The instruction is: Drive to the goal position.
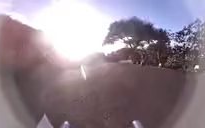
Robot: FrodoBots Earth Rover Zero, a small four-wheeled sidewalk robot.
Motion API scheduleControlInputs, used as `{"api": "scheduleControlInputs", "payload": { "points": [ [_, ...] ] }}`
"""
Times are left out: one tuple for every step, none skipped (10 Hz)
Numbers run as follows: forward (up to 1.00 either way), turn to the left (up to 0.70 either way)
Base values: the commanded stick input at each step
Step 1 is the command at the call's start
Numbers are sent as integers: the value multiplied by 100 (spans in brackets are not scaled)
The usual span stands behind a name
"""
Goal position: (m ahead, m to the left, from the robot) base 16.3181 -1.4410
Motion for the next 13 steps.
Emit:
{"api": "scheduleControlInputs", "payload": {
  "points": [
    [50, 0],
    [50, -19],
    [50, -45],
    [50, -11],
    [50, 0],
    [50, 0],
    [50, 0],
    [50, -12],
    [50, -43],
    [50, 0],
    [50, 0],
    [50, 0],
    [50, 0]
  ]
}}
